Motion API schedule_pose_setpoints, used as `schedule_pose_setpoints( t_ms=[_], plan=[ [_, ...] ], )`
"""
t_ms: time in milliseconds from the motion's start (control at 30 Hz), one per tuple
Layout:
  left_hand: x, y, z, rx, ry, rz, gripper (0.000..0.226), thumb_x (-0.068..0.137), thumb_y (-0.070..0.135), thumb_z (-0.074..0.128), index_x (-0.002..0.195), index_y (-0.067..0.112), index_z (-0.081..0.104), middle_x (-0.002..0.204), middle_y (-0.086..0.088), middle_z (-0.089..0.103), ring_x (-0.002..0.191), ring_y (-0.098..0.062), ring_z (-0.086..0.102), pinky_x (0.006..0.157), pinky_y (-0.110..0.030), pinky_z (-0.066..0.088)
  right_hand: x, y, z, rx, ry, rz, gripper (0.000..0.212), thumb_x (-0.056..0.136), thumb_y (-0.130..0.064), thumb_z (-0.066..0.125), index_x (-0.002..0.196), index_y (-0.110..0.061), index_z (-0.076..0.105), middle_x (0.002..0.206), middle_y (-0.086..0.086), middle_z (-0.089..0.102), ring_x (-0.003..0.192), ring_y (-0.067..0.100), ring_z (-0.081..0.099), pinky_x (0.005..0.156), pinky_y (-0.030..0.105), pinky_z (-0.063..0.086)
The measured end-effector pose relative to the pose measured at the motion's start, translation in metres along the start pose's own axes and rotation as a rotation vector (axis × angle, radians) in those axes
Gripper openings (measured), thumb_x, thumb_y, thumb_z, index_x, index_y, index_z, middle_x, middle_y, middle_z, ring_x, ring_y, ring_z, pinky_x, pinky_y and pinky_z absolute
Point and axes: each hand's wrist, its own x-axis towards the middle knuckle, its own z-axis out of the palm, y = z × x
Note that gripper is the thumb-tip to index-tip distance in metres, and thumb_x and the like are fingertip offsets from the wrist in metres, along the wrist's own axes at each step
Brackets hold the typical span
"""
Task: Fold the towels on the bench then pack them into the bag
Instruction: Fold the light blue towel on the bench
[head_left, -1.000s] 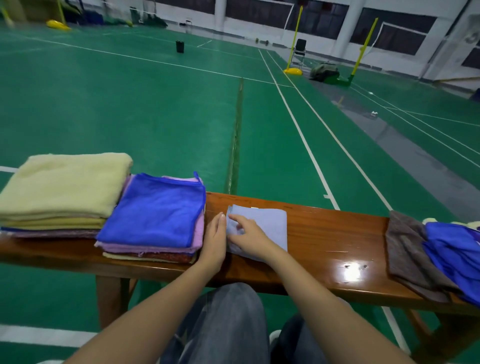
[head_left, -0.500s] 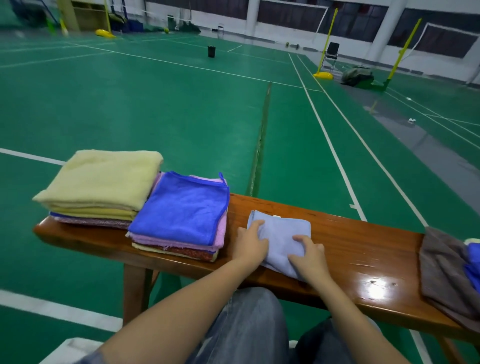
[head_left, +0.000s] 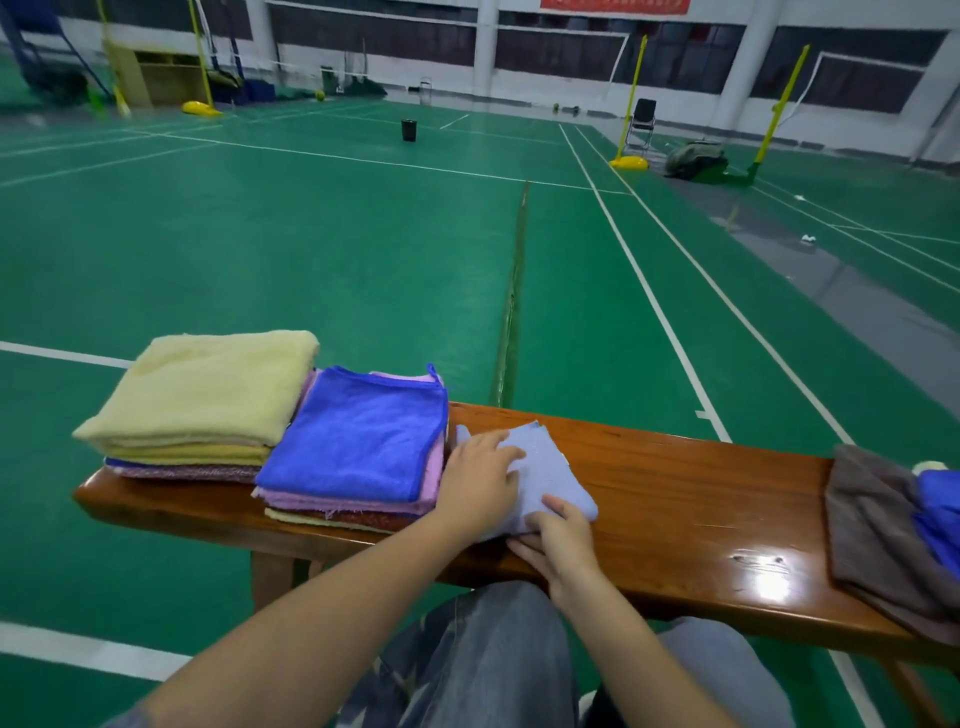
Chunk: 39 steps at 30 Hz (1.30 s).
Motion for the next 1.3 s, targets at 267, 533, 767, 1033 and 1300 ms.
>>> schedule_pose_setpoints(
  t_ms=[267, 533, 767, 1033, 1300],
  plan=[
    [-0.014, -0.01, 0.029, 0.112, -0.315, -0.058, 0.049, 0.102, 0.041, 0.02, 0.149, 0.028, 0.017, 0.158, -0.004, 0.01, 0.146, -0.023, 0.005, 0.116, -0.041, 0.001, 0.012, -0.016, -0.041, -1.124, 0.198, -0.621, 0.027, 0.093, -0.013, 0.048, 0.117, -0.015, 0.059, 0.107, 0.003, 0.059, 0.101, 0.017, 0.055, 0.074, 0.023, 0.045],
    [-0.009, 0.004, 0.03, 0.254, -0.182, 0.022, 0.04, 0.098, 0.025, 0.037, 0.136, 0.015, 0.041, 0.154, -0.008, 0.023, 0.146, -0.023, 0.007, 0.117, -0.037, 0.001, 0.027, -0.004, -0.06, -1.41, 0.115, -0.812, 0.032, 0.097, -0.037, 0.045, 0.117, -0.019, 0.062, 0.108, -0.003, 0.056, 0.101, 0.012, 0.049, 0.087, 0.027, 0.044],
    [-0.003, -0.008, 0.039, 0.165, -0.197, -0.036, 0.081, 0.08, 0.071, 0.014, 0.149, 0.028, 0.02, 0.159, -0.001, 0.005, 0.146, -0.019, 0.001, 0.117, -0.038, 0.001, 0.037, -0.018, -0.056, -1.413, -0.06, -0.873, 0.051, 0.093, -0.031, 0.054, 0.14, -0.019, 0.041, 0.151, -0.002, 0.03, 0.14, 0.014, 0.025, 0.113, 0.026, 0.021],
    [-0.004, -0.021, 0.051, 0.09, -0.148, -0.084, 0.1, 0.06, 0.077, -0.001, 0.147, 0.034, 0.023, 0.159, 0.003, 0.009, 0.146, -0.017, 0.003, 0.116, -0.036, 0.002, 0.057, -0.015, -0.062, -1.258, -0.233, -0.728, 0.059, 0.091, -0.04, 0.056, 0.144, -0.019, 0.037, 0.149, -0.006, 0.032, 0.137, 0.011, 0.029, 0.112, 0.029, 0.027],
    [-0.005, -0.019, 0.056, 0.247, -0.147, -0.071, 0.096, 0.064, 0.075, -0.009, 0.15, 0.034, 0.011, 0.159, 0.002, 0.002, 0.146, -0.018, -0.001, 0.116, -0.038, -0.001, 0.06, -0.006, -0.063, -1.376, -0.176, -0.798, 0.059, 0.095, -0.046, 0.044, 0.147, -0.023, 0.029, 0.154, -0.006, 0.024, 0.142, 0.009, 0.019, 0.114, 0.03, 0.022]
  ],
)
